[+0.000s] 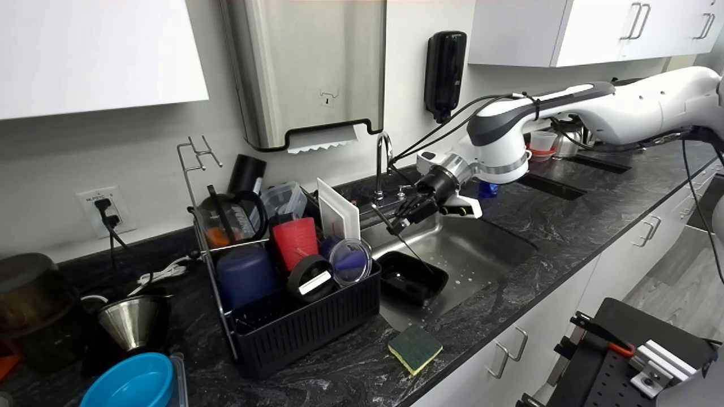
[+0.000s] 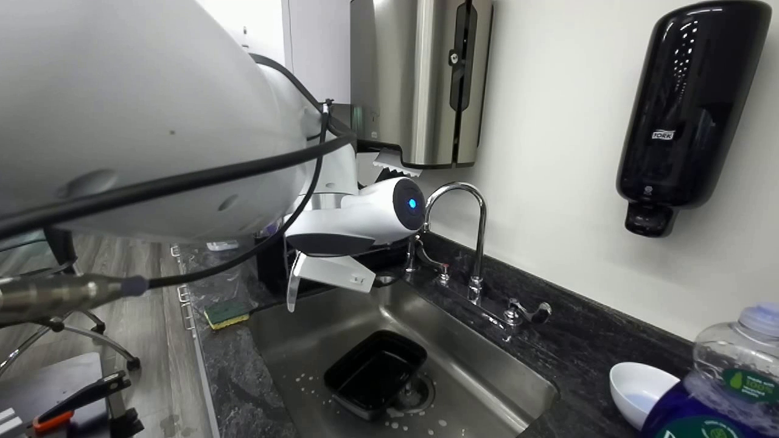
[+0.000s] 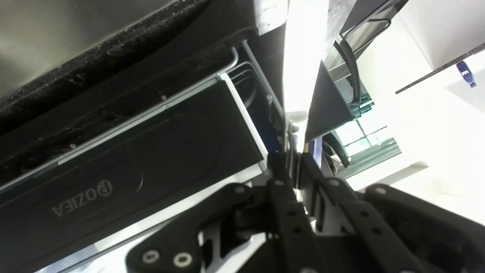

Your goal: Take the silver butter knife out of the black lunchbox and put it on the dishrack

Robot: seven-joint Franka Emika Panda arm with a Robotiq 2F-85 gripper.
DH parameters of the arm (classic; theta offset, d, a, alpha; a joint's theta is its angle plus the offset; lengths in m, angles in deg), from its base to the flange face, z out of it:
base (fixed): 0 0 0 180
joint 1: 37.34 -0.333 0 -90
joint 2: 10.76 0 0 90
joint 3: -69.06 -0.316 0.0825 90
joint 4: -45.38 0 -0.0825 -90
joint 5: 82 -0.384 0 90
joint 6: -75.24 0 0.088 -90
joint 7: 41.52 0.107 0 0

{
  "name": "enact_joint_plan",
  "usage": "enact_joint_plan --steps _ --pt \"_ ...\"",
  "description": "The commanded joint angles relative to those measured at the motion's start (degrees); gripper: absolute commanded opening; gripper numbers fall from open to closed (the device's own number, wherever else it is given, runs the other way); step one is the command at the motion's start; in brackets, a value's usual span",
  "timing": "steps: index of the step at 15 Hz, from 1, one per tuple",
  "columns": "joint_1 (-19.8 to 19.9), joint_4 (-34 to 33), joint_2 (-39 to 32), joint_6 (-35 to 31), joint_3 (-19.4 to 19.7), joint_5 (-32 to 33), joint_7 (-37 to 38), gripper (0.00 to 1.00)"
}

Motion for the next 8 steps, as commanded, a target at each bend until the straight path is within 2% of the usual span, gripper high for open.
enact_joint_plan --steps 1,8 --pt "1.77 0.79 0.07 1.88 -1.87 -2.46 -2.23 0.03" --pt "1.36 1.23 0.08 1.30 -5.27 -3.67 -1.18 0.03"
